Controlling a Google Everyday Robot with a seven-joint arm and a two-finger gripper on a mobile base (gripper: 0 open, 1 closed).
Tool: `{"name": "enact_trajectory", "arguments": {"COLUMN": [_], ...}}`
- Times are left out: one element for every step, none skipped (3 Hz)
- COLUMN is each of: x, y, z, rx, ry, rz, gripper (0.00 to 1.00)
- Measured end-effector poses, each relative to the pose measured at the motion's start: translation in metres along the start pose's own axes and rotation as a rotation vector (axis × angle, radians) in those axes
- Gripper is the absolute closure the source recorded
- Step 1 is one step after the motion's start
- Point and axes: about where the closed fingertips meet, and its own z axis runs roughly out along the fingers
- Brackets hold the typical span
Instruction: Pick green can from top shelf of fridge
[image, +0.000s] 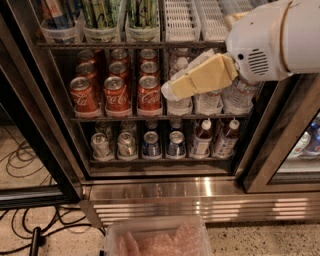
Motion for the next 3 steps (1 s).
{"name": "enact_trajectory", "arguments": {"x": [0.001, -0.004, -0.023], "y": [0.000, 0.007, 0.019], "z": [0.000, 0.013, 0.041], "rx": [-0.002, 0.022, 0.060], "ry": [0.006, -0.047, -0.162], "rz": [-0.003, -0.001, 0.006], "gripper": [0.00, 0.00, 0.00]}}
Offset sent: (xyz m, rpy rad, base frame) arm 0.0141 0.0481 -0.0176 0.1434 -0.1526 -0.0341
